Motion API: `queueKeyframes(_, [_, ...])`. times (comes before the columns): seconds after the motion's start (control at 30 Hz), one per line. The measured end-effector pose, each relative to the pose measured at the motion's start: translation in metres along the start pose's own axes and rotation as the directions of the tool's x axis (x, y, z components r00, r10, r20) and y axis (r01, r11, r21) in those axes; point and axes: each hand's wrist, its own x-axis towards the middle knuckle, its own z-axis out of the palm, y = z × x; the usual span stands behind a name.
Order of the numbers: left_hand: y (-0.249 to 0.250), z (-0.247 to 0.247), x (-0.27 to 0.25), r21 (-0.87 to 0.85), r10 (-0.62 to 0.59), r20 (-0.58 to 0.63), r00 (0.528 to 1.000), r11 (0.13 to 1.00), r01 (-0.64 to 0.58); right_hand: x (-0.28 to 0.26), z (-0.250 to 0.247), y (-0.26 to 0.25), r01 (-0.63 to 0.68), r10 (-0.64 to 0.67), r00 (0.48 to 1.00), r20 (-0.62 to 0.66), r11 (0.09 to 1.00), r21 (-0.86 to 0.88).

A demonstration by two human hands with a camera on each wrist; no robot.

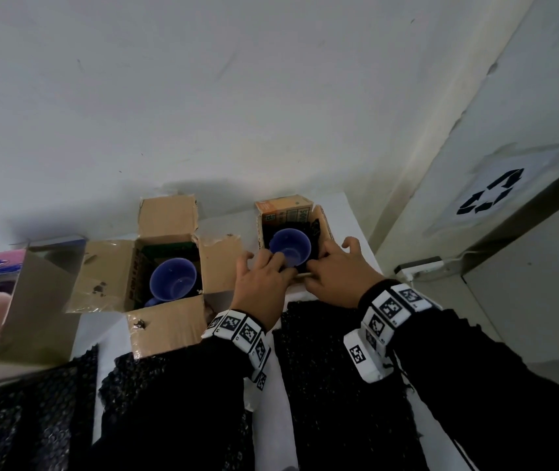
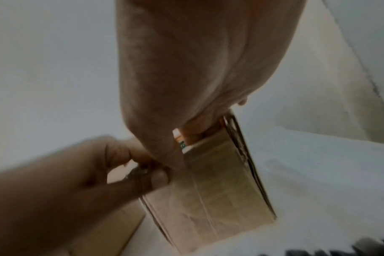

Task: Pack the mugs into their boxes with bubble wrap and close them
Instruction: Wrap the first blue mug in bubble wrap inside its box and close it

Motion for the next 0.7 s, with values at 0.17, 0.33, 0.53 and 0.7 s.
queueKeyframes(0.17, [-0.008, 0.0, 0.0, -0.005, 0.012, 0.015, 1.0, 1.0, -0.012, 0.02, -0.018, 0.017, -0.007, -0.027, 0.978, -0.206, 0.987, -0.16])
queueKeyframes(0.33, [-0.011, 0.001, 0.006, 0.015, -0.026, 0.023, 0.999, 1.0, 0.025, 0.03, -0.01, 0.014, -0.038, 0.03, 0.999, -0.043, 0.984, -0.177])
queueKeyframes(0.53, [-0.017, 0.004, 0.0, -0.075, -0.084, 0.044, 0.996, 0.993, 0.087, 0.017, -0.001, -0.002, 0.037, -0.017, 0.948, -0.317, 0.998, 0.056])
queueKeyframes(0.7, [-0.023, 0.007, -0.004, -0.125, -0.077, -0.005, 0.997, 0.989, 0.076, 0.01, 0.015, -0.002, 0.068, -0.03, 0.974, -0.223, 0.984, 0.163])
